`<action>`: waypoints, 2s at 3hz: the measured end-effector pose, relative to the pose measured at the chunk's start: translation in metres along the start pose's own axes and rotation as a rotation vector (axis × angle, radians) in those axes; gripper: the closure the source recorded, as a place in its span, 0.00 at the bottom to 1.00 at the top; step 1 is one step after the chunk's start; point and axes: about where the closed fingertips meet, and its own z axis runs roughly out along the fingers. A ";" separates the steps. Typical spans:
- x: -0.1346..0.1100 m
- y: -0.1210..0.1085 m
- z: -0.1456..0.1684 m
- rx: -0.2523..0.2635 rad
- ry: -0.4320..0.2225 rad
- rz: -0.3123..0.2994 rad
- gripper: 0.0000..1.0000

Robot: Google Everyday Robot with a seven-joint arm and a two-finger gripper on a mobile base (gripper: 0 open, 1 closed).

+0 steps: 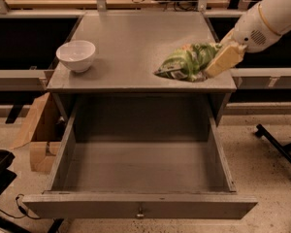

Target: Pick green jalapeno chip bag from top drawer and place on counter

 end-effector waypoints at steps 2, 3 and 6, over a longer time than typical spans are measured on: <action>-0.014 0.064 -0.029 0.241 0.045 -0.010 1.00; -0.008 0.110 0.031 0.196 0.094 -0.012 1.00; 0.089 0.202 0.255 -0.092 0.333 0.024 1.00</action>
Offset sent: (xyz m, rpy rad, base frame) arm -0.1737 0.0704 -0.1975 -0.2690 0.1887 -0.1213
